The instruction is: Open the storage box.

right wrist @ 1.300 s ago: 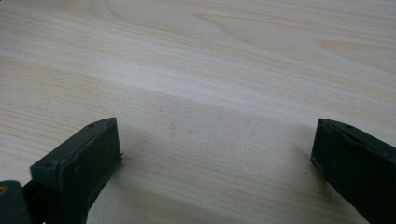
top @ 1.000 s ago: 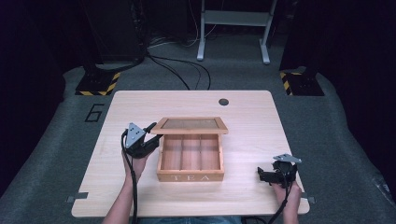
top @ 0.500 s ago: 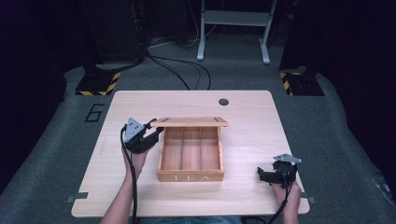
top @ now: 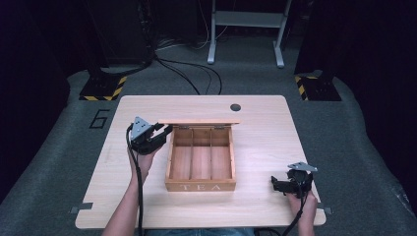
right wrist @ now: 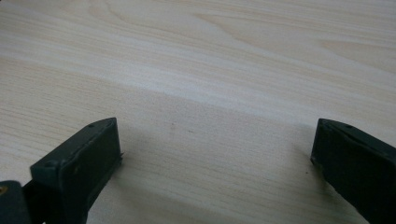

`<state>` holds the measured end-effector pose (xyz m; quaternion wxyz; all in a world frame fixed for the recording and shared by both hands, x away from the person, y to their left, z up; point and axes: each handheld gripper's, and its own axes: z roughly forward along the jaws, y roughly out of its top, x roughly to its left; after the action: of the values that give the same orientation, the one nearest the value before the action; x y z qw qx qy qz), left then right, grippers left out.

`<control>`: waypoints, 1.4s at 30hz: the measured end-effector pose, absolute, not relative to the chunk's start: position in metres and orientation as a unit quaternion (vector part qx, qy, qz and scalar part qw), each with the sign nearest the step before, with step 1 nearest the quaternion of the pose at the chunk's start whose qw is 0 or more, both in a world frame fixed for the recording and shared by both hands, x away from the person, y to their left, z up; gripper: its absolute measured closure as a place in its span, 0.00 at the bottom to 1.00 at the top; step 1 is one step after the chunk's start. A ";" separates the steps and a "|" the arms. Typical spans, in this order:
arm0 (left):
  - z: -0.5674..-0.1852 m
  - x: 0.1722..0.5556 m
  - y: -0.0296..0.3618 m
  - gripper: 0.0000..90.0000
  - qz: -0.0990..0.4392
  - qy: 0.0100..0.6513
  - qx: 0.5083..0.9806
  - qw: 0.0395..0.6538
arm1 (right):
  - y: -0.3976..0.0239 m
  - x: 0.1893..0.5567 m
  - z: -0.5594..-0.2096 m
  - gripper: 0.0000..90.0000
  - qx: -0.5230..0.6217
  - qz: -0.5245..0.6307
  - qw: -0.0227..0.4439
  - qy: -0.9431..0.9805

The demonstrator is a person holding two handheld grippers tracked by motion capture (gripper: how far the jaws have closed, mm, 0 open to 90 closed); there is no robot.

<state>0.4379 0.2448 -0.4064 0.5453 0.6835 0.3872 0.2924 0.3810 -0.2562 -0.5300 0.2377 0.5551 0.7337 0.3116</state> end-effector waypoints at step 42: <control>-0.404 0.441 0.245 0.68 0.292 0.386 0.685 0.545 | -0.256 0.381 -0.530 0.01 0.555 0.311 0.237 0.734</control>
<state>0.4412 0.2452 -0.4041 0.5447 0.6850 0.3855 0.2923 0.3810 -0.2562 -0.5299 0.2373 0.5553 0.7338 0.3114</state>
